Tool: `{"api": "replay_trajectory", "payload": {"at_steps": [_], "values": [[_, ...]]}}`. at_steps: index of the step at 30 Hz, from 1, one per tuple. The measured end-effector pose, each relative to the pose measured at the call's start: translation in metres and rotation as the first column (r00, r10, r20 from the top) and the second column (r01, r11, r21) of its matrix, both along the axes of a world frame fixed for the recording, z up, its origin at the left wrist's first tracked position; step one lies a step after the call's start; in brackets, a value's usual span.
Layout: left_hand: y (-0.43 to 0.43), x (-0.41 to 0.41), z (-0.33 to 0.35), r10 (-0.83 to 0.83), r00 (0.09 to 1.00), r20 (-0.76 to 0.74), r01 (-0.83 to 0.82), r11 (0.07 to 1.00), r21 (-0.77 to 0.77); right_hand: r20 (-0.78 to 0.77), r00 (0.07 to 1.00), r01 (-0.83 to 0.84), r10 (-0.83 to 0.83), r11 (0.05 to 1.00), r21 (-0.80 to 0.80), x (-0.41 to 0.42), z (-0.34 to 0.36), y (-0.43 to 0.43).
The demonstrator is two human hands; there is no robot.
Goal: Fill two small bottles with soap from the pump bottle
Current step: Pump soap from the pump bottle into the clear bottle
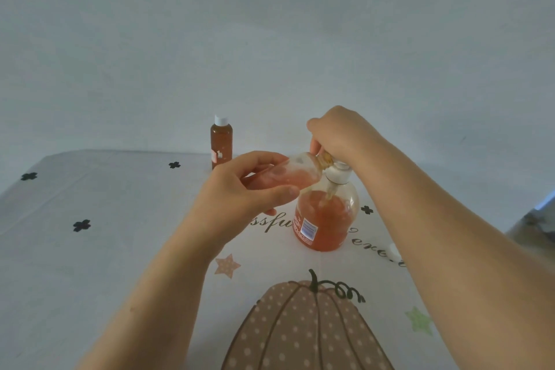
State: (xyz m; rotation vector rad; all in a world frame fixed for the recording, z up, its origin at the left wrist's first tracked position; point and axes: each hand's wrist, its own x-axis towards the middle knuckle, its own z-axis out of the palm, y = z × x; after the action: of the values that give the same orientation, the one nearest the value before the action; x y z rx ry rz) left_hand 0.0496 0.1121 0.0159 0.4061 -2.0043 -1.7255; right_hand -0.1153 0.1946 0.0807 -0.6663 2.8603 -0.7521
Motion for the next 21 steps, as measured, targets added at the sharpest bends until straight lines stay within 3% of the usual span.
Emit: {"api": "replay_trajectory", "payload": {"at_steps": [11, 21], "values": [[0.005, 0.006, 0.004, -0.036, 0.999, -0.04, 0.033, 0.998, -0.052, -0.059, 0.998, -0.035, 0.035, 0.999, 0.014, 0.009, 0.019, 0.004], [0.001, 0.005, 0.003, -0.043, 0.999, -0.012, 0.042, 0.999, -0.033, 0.001, 1.0, -0.03, 0.03, 0.999, 0.018, 0.006, 0.006, 0.001]]}}
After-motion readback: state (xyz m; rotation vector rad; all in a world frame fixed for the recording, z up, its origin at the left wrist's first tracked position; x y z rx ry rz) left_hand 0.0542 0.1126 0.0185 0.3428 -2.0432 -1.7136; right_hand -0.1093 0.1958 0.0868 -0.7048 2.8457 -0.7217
